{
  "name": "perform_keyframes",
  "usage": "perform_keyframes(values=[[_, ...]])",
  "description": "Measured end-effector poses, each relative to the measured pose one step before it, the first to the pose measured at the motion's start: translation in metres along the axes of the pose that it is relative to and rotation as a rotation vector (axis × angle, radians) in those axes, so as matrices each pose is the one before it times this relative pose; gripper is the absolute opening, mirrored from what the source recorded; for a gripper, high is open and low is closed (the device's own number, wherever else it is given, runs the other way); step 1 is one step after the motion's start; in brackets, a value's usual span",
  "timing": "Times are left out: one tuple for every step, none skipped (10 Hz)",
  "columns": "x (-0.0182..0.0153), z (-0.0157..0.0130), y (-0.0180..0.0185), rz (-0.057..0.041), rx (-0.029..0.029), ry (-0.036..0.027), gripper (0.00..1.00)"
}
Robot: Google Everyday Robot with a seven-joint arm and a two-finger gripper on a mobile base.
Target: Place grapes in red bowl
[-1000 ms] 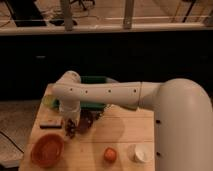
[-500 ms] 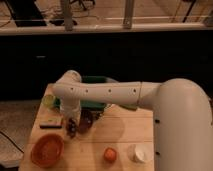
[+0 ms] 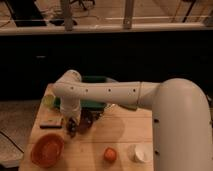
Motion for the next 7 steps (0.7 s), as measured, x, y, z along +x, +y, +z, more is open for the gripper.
perform_keyframes(values=[[0.00081, 0.00022, 0.00060, -0.00105, -0.00122, -0.00242, 0.00], [0.00049, 0.00005, -0.00009, 0.00016, 0.00110, -0.00050, 0.00], [0.00056, -0.00054, -0.00055, -0.00003, 0.00280, -0.00128, 0.00], [0.00070, -0.00029, 0.00020, 0.00049, 0.00174, -0.00209, 0.00], [0.00026, -0.00057, -0.00031, -0.00051, 0.00194, -0.00085, 0.00], [0.00000, -0.00020, 0.00005, -0.00127, 0.00069, -0.00090, 0.00], [-0.00005, -0.00025, -0.00012, -0.00093, 0.00078, -0.00074, 0.00]])
